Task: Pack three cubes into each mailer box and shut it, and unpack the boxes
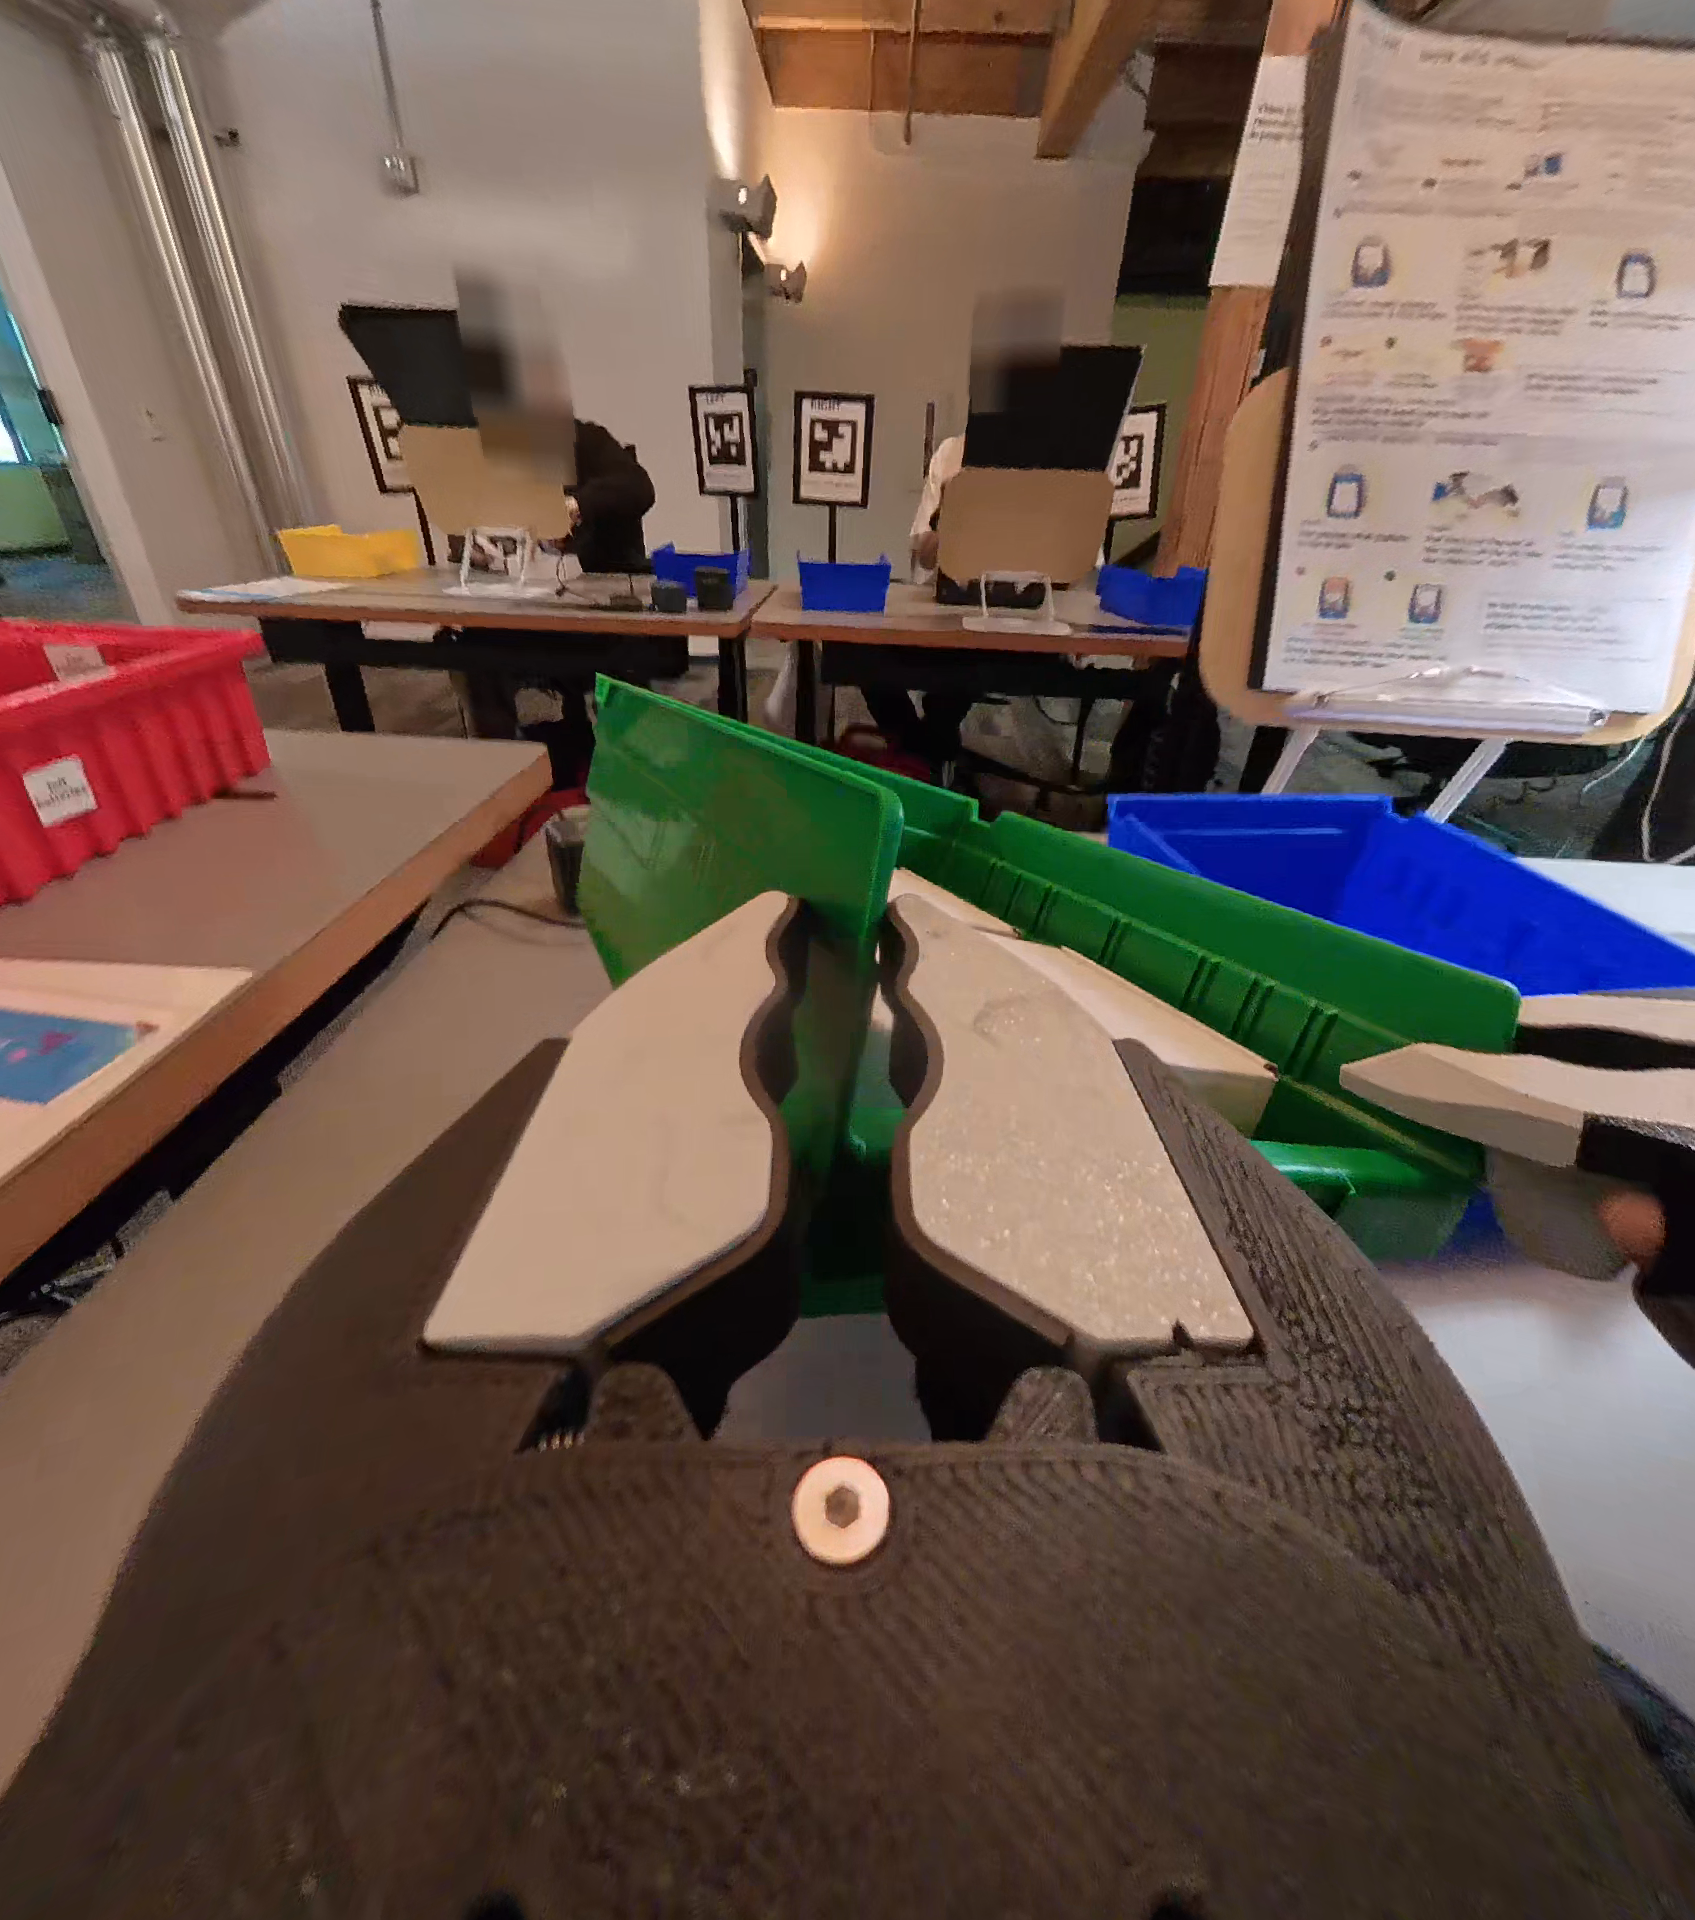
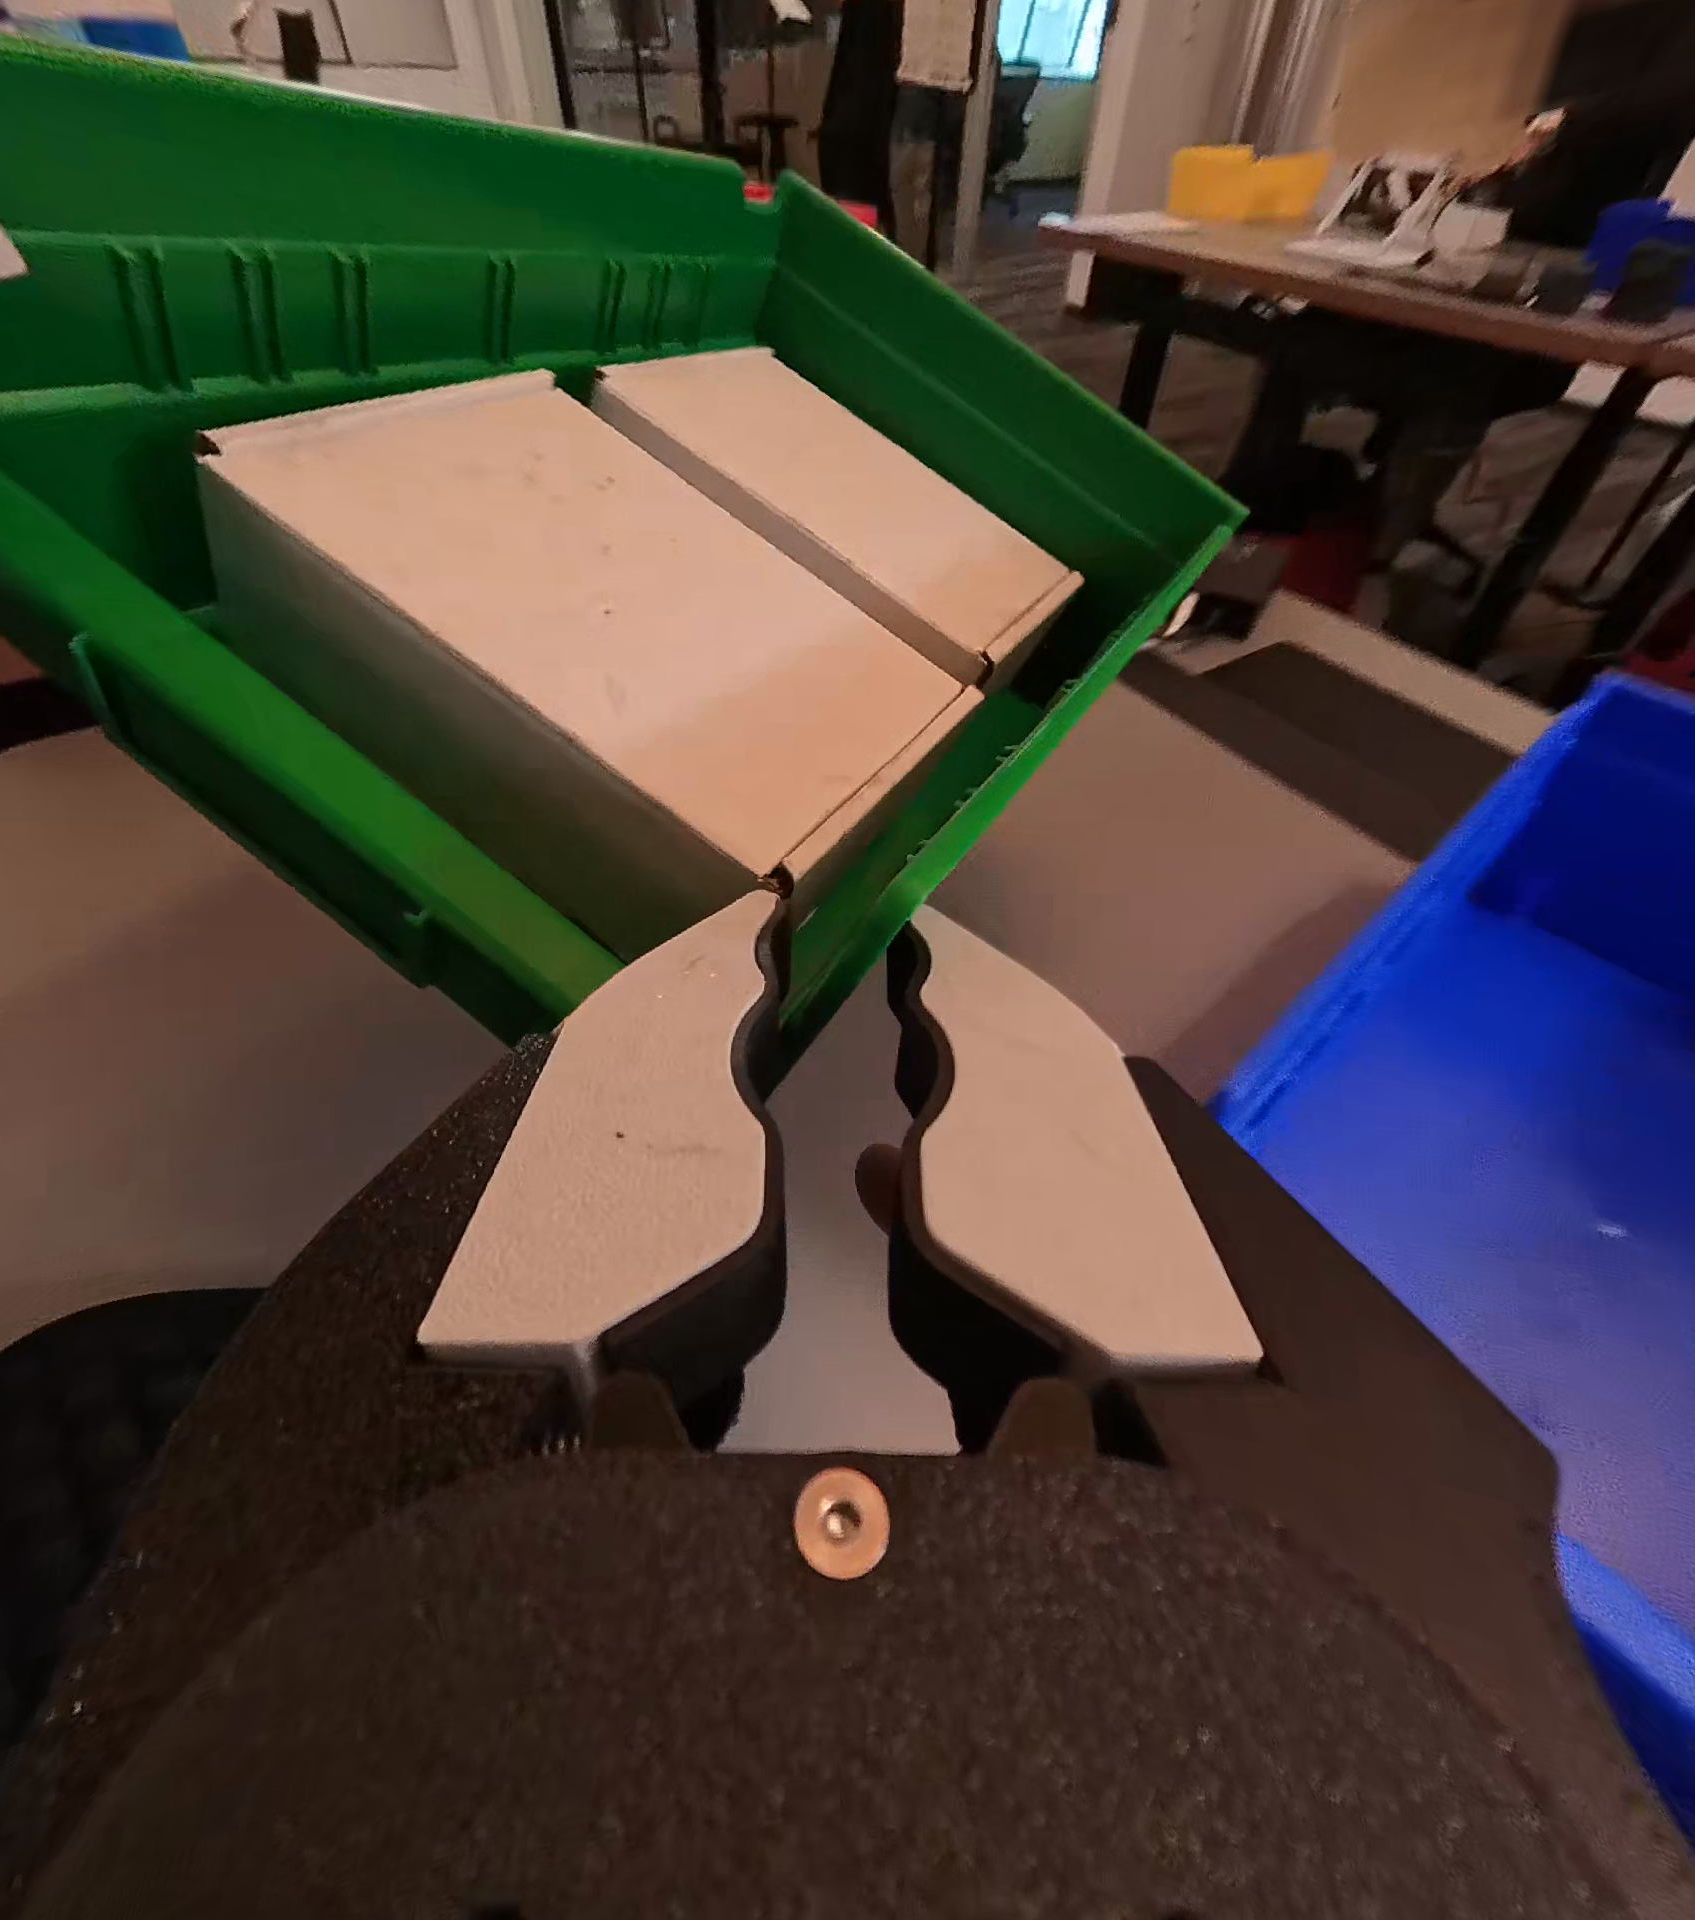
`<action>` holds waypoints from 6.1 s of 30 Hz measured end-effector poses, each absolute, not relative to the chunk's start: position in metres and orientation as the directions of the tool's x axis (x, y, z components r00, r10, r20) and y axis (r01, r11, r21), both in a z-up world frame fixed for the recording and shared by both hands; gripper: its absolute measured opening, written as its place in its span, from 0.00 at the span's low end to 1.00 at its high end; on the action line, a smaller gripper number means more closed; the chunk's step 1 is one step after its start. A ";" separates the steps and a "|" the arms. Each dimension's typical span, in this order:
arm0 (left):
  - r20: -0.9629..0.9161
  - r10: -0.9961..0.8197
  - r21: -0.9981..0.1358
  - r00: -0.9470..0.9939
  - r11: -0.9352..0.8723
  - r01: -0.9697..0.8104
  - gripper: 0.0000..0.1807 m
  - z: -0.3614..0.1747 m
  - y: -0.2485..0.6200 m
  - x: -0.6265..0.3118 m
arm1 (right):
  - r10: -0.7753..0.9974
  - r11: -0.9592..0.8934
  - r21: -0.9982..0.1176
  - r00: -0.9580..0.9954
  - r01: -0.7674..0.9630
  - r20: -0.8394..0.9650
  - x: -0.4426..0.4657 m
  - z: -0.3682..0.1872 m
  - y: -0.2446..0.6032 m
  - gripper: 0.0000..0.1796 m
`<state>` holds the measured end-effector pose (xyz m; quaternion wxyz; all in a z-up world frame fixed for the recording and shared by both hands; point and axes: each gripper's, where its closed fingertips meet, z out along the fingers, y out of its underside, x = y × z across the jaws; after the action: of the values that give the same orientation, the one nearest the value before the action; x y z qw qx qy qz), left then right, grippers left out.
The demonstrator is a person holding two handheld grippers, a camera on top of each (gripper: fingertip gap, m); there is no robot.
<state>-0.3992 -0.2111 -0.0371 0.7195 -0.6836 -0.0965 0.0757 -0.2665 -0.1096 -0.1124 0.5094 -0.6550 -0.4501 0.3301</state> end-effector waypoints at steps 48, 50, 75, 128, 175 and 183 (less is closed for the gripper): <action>-0.476 -0.742 -0.358 0.471 -0.326 -0.875 0.17 -0.227 -0.133 -0.283 | 0.829 0.331 -0.326 -0.109 0.886 0.548 -0.078 -0.238 -0.012 0.20; -0.480 -0.744 -0.335 0.464 -0.334 -0.881 0.18 -0.235 -0.132 -0.287 | 0.828 0.310 -0.327 -0.085 0.893 0.554 -0.056 -0.239 -0.016 0.20; -0.436 -0.765 -0.354 0.474 -0.338 -0.872 0.16 -0.241 -0.061 -0.248 | 0.708 -0.057 -0.343 0.280 0.937 0.648 0.154 -0.238 0.059 0.20; -0.294 -0.584 -0.388 0.756 -0.650 -0.653 0.40 -0.153 0.101 -0.409 | 0.876 -0.027 -0.905 0.446 0.425 0.183 0.062 -0.197 0.000 0.28; -0.232 -0.871 -0.346 0.433 -0.342 -0.874 0.63 -0.075 0.063 -0.284 | 0.885 0.004 -0.941 0.437 0.337 0.161 0.056 -0.180 -0.006 0.29; -0.190 -0.960 -0.362 0.207 -0.128 -0.924 0.63 -0.079 0.006 -0.153 | 0.795 0.270 -0.861 0.404 0.432 0.452 0.018 -0.160 -0.009 0.36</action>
<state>-0.1525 0.0056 -0.0793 0.2040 -0.7495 0.6282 -0.0443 0.0179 -0.0087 -0.1602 0.6001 -0.5848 -0.5243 0.1512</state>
